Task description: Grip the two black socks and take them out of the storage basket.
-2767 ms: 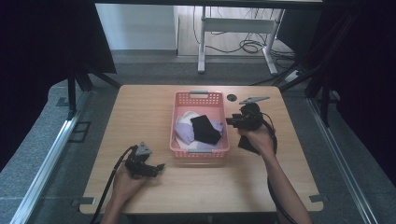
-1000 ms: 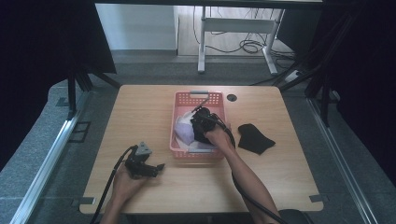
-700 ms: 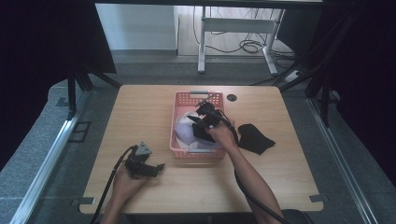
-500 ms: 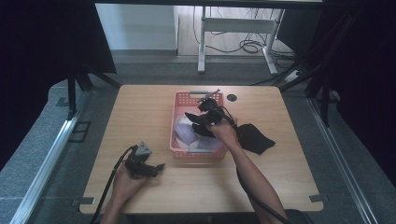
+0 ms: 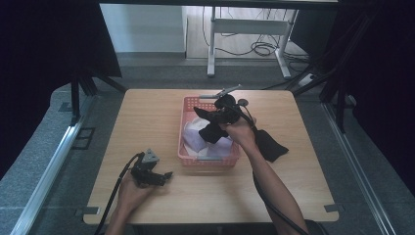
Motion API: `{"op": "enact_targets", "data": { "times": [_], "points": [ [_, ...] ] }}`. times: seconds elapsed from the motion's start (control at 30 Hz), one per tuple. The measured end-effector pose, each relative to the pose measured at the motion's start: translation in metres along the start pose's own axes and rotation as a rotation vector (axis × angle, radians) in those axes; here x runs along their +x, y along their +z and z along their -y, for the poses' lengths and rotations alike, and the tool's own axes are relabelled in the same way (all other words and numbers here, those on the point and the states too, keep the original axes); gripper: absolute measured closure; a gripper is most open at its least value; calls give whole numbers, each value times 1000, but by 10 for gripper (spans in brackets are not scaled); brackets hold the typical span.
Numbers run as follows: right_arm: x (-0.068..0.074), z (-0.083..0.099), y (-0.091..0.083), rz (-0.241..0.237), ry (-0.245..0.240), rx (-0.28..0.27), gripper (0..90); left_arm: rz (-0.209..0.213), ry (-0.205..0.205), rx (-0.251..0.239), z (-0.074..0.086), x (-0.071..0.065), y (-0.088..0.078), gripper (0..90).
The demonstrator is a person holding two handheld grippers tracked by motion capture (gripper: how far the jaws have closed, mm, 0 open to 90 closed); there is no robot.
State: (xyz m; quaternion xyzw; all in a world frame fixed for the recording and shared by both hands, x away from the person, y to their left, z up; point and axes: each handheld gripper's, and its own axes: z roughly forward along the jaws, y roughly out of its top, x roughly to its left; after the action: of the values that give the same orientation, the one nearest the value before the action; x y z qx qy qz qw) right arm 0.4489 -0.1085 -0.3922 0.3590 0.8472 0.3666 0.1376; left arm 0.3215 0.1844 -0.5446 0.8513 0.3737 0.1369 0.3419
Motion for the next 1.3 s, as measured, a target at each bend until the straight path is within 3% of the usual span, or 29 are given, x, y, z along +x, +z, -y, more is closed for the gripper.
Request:
{"op": "enact_targets", "data": {
  "times": [0.4,0.73,1.3],
  "points": [
    [-10,-8,-36,11,19,-74,856,1,0,2,0,0,0,136],
    [-26,-17,-81,48,39,-123,855,2,0,3,0,0,0,136],
    [-73,11,-126,149,129,-146,853,0,0,1,0,0,0,136]
  ]
}}
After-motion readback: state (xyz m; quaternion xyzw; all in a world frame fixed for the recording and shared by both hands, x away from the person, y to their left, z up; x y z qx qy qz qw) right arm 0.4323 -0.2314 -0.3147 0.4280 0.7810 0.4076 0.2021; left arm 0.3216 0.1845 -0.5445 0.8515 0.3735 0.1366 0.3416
